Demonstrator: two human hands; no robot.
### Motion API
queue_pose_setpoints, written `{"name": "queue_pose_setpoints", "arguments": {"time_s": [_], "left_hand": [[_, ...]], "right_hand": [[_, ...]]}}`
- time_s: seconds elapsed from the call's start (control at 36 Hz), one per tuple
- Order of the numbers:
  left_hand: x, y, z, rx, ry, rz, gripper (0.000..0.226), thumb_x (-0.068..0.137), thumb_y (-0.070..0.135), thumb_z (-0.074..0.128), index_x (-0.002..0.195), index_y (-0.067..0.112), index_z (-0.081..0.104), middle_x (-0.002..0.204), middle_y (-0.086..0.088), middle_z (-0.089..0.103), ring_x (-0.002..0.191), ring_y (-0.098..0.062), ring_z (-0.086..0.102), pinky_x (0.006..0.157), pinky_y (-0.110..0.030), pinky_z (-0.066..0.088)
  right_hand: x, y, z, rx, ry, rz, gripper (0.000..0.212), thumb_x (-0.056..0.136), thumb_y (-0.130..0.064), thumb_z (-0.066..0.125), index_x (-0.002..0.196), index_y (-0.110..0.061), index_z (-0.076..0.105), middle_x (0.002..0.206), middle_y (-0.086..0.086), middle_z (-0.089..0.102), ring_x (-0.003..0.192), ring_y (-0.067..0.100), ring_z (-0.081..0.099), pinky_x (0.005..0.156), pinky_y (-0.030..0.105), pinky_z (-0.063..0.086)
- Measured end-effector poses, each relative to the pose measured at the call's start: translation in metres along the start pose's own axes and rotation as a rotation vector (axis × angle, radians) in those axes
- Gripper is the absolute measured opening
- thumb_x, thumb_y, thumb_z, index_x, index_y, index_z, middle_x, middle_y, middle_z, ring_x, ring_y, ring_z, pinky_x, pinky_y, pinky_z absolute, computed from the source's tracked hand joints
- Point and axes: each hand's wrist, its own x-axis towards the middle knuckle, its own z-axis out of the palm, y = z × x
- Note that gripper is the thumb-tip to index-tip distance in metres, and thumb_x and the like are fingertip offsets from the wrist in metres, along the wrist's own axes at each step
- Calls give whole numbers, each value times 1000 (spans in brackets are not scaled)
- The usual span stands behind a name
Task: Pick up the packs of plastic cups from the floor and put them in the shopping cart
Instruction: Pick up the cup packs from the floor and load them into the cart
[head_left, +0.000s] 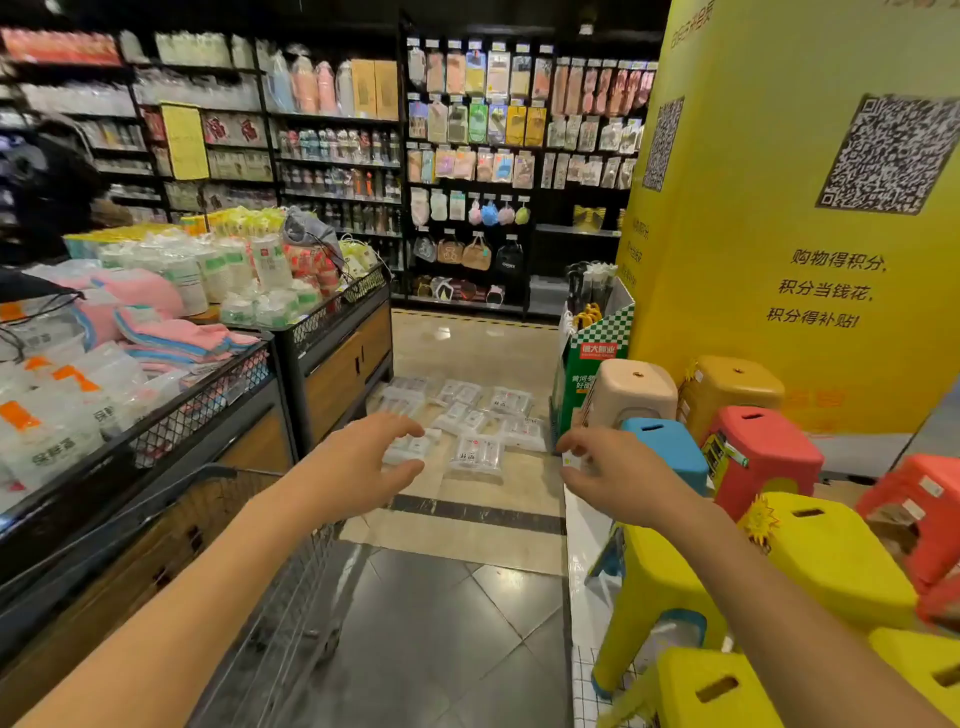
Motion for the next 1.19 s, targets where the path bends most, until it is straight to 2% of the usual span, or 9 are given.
{"name": "queue_pose_setpoints", "arguments": {"time_s": [0.11,0.33,0.67,0.89,0.97,1.08,1.19], "left_hand": [[32,-29,1,-13,-16,-34,49,93,49,54,139,32,47,139,12,50,125,-8,49,105,-35,43],[121,-99,1,-46,-48,14,46,95,44,52,138,29,47,141,7,50,128,-10,46,108,-34,38],[246,-174,7,-49,-101,-17,46,94,49,52,137,38,43,142,15,47,127,-10,48,106,-34,40],[357,-193,32,-43,-88,11,47,94,47,53,139,35,44,142,16,47,127,-7,47,106,-31,40],[405,-195,40,5,-68,30,50,94,47,53,141,32,45,143,13,48,128,-7,47,107,-26,37],[465,-197,43,-2,-38,43,49,95,42,56,139,25,49,139,11,53,125,-6,50,102,-21,37],[525,-204,49,-7,-12,26,48,95,43,54,139,25,48,138,11,53,124,-5,49,99,-22,39]], "right_hand": [[45,-1,13,-6,-20,21,33,94,-40,57,127,-33,56,125,-7,62,106,10,58,88,29,52],[148,-12,33,-27,6,45,32,93,-39,57,124,-33,57,124,-8,61,109,10,58,91,34,53],[276,-2,48,10,6,91,33,94,-41,56,127,-33,55,125,-11,60,107,7,56,90,32,53],[370,49,50,25,20,90,35,94,-39,56,128,-31,56,125,-9,60,106,8,57,88,30,53],[411,78,48,16,27,70,35,94,-39,55,128,-31,56,125,-8,60,99,6,54,84,27,51],[469,111,40,32,21,58,39,94,-39,56,131,-31,55,129,-9,60,113,10,56,92,32,53],[523,138,37,47,11,33,39,95,-38,56,133,-29,55,128,-10,60,113,9,56,93,30,51]]}}
